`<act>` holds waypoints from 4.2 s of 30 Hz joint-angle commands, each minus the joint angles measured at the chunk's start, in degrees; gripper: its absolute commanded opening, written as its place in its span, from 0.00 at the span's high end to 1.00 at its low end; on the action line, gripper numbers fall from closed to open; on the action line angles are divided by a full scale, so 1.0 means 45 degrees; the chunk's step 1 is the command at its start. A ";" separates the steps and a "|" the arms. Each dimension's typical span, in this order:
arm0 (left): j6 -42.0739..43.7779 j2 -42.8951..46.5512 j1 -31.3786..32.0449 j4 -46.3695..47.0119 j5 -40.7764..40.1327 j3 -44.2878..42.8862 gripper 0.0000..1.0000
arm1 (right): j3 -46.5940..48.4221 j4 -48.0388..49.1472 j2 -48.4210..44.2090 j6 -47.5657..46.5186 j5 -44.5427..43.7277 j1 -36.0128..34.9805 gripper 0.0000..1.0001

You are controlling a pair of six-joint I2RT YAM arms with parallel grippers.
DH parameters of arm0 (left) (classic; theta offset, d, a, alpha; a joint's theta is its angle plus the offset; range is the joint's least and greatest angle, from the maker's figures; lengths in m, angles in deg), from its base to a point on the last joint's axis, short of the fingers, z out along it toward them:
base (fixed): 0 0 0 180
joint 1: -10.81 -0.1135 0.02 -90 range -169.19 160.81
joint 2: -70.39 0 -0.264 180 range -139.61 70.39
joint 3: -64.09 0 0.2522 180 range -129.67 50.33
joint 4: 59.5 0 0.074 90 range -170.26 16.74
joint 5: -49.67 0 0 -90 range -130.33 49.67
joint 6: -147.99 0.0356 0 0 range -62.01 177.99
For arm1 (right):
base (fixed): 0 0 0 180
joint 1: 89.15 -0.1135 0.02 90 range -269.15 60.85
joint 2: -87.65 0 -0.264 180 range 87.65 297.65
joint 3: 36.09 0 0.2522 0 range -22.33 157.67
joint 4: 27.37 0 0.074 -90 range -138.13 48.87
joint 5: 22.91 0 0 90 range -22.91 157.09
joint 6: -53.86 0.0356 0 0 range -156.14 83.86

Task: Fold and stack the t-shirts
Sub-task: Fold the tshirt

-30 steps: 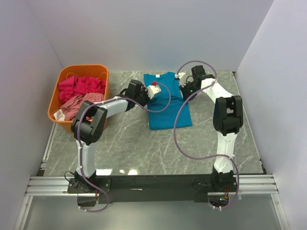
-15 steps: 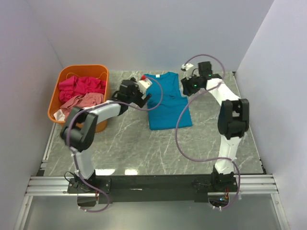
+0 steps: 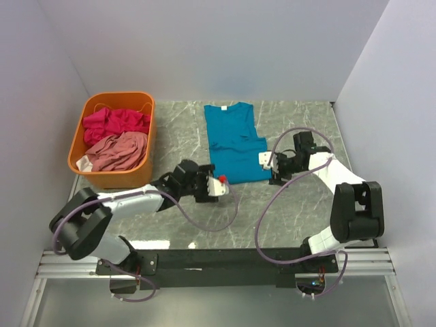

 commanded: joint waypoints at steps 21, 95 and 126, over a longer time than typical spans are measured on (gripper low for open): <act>0.1532 -0.3896 0.0220 0.1290 -0.1067 -0.1237 0.33 | 0.0004 0.1625 0.1479 -0.1116 -0.1689 -0.0929 0.28; -0.1552 -0.6121 -0.3959 0.0781 0.1746 -0.5824 1.00 | 0.8342 0.1817 0.5755 0.8313 -0.3719 -0.1945 1.00; -0.7930 -0.9115 -0.4700 0.1999 -0.5439 -1.1703 0.06 | 1.2347 0.5163 0.9469 1.5755 -1.1457 -0.2162 0.39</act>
